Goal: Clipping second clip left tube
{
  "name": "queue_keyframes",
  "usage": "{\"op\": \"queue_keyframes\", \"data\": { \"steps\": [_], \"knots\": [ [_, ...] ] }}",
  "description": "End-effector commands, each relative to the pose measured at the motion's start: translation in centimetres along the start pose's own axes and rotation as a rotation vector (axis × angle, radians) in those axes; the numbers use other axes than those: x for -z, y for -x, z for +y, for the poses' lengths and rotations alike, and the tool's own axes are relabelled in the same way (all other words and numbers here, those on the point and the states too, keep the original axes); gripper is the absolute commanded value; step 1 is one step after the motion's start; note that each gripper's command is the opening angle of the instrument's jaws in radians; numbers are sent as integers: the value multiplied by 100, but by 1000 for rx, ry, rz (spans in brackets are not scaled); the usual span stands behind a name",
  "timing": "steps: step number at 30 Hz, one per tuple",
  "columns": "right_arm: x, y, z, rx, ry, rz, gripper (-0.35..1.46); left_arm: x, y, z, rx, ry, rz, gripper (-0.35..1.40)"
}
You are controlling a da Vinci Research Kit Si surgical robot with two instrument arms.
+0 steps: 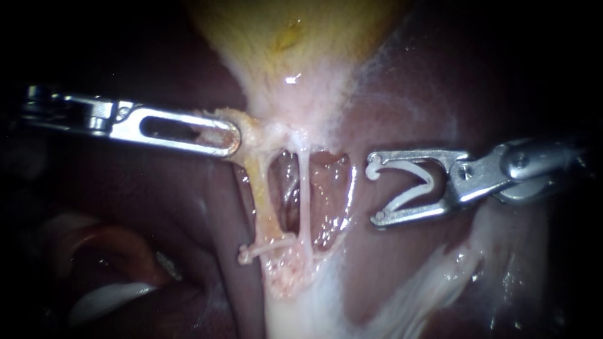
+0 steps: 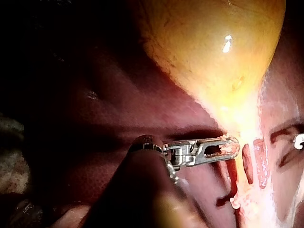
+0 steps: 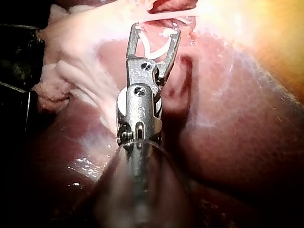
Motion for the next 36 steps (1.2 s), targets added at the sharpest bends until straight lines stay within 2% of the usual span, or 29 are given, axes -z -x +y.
{"op": "queue_keyframes", "data": {
  "steps": [1,9,22,36],
  "knots": [
    [-1,0,0,0,0,0,50,0,1,1,-2,1,-1,-35],
    [-10,0,-2,2,-2,1,50,0,-1,1,-2,1,-2,-35],
    [-52,5,-7,-28,-10,7,50,-1,-1,-1,-2,2,-3,-35],
    [-106,34,-7,-68,-38,11,50,-4,-4,-8,0,4,-6,-35]
  ]
}}
